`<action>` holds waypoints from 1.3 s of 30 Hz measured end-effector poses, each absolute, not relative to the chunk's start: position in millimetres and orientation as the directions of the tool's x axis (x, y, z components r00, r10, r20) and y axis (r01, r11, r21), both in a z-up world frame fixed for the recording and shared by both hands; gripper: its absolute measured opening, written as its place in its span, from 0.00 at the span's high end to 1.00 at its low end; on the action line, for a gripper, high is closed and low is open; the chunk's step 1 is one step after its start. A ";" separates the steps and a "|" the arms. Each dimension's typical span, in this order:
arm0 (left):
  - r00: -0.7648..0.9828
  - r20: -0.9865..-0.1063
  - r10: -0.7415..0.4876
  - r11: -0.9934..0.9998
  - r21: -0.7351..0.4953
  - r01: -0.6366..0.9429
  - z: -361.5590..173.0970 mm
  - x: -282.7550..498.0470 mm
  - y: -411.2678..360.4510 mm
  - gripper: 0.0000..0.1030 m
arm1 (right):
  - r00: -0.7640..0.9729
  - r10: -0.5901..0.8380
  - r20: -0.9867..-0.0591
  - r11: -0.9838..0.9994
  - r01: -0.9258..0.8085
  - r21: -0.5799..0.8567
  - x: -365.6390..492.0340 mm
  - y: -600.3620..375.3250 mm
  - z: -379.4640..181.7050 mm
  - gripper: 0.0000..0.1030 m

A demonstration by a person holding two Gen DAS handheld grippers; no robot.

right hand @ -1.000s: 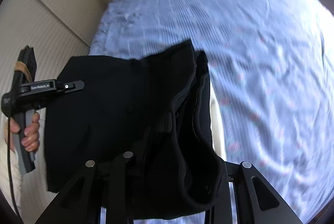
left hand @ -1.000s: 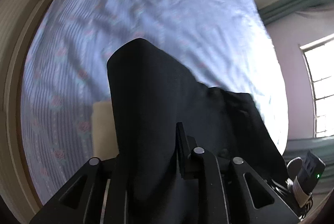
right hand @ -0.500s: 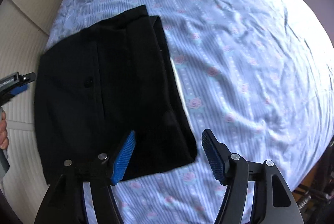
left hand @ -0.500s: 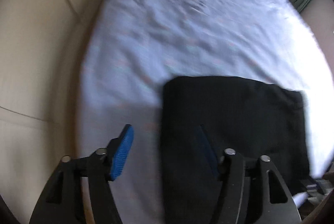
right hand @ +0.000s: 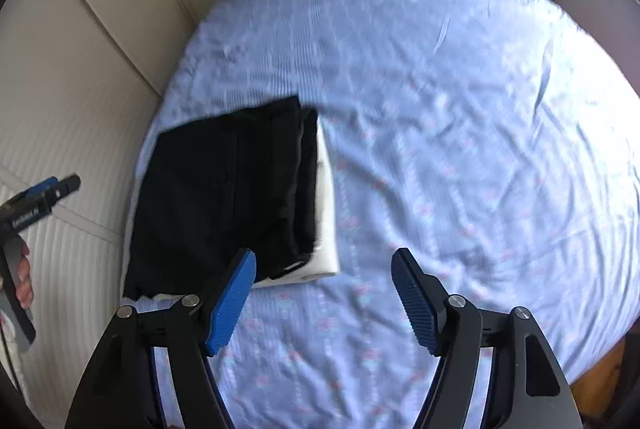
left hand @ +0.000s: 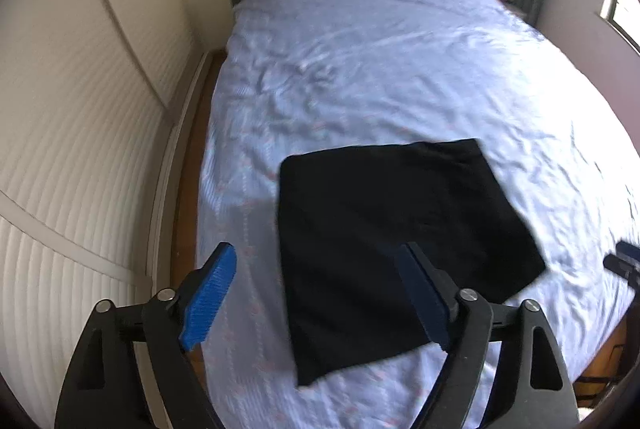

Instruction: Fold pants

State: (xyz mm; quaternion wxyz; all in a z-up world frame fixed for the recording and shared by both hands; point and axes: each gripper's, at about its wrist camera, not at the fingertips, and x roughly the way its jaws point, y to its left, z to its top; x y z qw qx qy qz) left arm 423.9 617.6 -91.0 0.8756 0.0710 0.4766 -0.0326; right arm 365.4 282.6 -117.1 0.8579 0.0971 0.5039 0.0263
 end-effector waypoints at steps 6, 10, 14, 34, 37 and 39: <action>0.598 -0.800 -0.046 0.986 0.060 0.156 -50.6 361.4 545.6 0.14 | 0.561 0.146 -0.815 0.978 0.039 0.203 324.3 238.1 -73.6 0.23; 0.623 -0.781 -0.045 0.981 0.085 0.176 -29.7 323.9 487.7 0.12 | 0.591 0.145 -0.794 0.982 0.012 0.188 295.6 203.9 -49.1 0.22; 0.643 -0.763 -0.063 0.983 0.063 0.170 -12.4 287.2 428.5 0.10 | 0.619 0.163 -0.768 0.981 -0.018 0.194 265.2 162.3 -28.1 0.22; 0.657 -0.744 -0.124 0.980 0.012 0.198 21.0 207.3 229.9 0.08 | 0.685 0.134 -0.716 0.986 -0.019 0.166 175.7 -9.7 13.9 0.22; 0.662 -0.733 -0.161 0.970 0.007 0.243 26.7 206.8 213.5 0.08 | 0.705 0.120 -0.699 0.984 0.008 0.177 170.4 -23.2 18.4 0.22; 0.669 -0.726 -0.160 0.969 0.015 0.247 29.4 205.9 203.3 0.08 | 0.713 0.101 -0.694 0.985 0.026 0.170 167.2 -33.0 20.1 0.22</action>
